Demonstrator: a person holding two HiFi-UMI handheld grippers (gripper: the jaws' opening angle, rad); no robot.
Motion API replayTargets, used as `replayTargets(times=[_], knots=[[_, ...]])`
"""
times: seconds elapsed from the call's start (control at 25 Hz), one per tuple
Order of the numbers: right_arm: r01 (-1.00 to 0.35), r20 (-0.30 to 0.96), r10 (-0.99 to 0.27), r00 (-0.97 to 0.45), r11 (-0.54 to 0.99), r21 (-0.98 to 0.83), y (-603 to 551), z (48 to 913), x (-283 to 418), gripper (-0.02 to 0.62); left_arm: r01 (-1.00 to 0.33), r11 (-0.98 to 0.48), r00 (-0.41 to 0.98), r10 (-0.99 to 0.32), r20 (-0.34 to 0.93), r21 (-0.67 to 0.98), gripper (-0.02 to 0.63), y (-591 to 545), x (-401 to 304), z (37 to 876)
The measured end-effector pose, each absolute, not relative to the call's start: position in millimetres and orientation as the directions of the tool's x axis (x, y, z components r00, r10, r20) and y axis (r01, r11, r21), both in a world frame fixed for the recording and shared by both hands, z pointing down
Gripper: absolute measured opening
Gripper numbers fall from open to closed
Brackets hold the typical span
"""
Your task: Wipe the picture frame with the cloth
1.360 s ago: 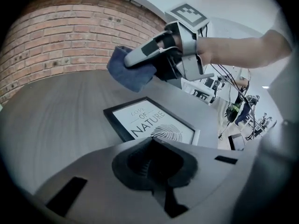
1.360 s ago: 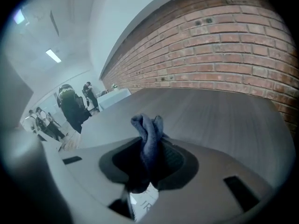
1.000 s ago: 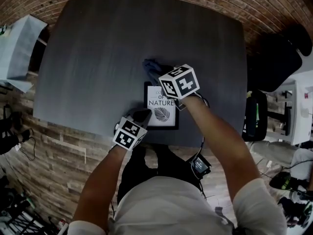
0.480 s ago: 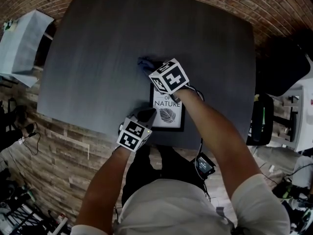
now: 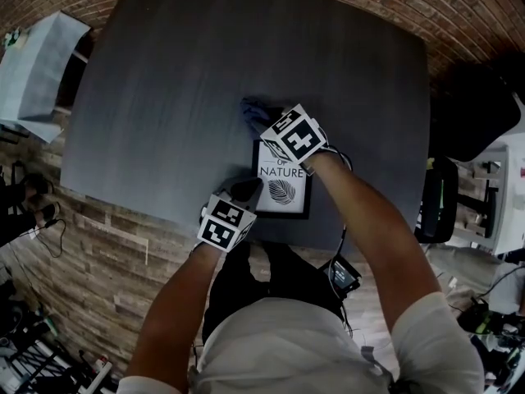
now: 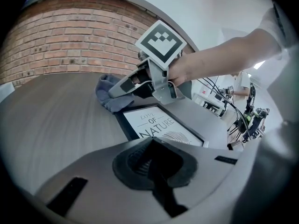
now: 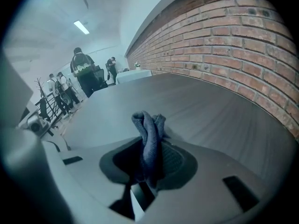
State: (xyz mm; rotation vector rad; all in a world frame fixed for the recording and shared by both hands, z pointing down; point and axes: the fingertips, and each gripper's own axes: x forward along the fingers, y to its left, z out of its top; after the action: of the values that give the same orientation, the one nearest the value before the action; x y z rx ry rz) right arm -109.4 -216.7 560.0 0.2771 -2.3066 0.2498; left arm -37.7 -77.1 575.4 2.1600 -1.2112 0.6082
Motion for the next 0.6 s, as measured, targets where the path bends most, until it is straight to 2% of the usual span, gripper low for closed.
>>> replayTargets(times=[0.6], knots=[[-0.321, 0.755, -0.16, -0.636, 0.944, -0.07, -225.6, 562.0, -72.9, 0.097, -0.874, -0.415, 0.472, -0.612, 0.634, 0.251, 0.006, -77.1, -38.2, 575.3]])
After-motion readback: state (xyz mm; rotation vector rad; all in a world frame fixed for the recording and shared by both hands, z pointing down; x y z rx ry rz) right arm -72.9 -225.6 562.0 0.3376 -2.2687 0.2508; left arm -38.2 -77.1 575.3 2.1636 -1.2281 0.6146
